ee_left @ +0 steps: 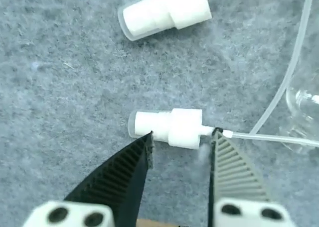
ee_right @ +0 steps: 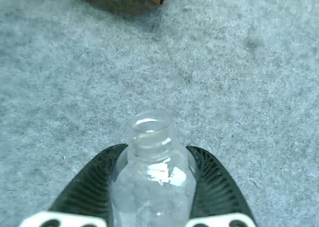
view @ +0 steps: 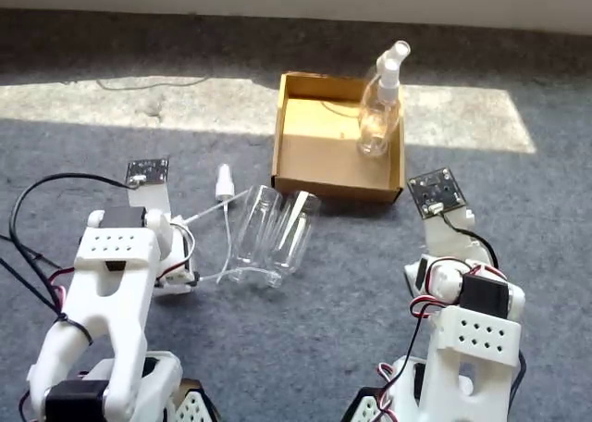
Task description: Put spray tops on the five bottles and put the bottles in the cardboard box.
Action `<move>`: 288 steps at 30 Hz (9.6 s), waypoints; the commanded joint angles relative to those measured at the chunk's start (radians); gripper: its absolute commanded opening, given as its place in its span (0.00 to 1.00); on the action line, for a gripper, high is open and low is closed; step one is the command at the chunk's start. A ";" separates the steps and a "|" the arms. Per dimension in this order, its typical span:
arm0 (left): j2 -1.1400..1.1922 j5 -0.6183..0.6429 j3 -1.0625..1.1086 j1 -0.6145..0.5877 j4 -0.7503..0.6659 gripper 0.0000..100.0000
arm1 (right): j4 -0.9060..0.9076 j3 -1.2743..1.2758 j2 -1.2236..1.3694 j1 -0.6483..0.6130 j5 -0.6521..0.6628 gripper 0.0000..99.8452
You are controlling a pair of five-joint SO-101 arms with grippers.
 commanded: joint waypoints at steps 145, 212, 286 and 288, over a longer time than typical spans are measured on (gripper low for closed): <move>-0.031 -0.130 -0.751 0.136 0.133 0.00 | 0.035 -0.091 -0.240 -0.179 -0.170 0.00; -0.484 -0.052 -0.240 0.682 -1.045 0.00 | -0.691 0.479 -0.796 -0.760 -0.624 0.00; -0.542 -0.126 -0.140 0.730 -1.049 0.00 | -0.687 0.479 -0.794 -0.753 -0.623 0.00; -0.595 -0.129 -0.073 0.730 -1.034 0.00 | -0.687 0.479 -0.794 -0.753 -0.623 0.00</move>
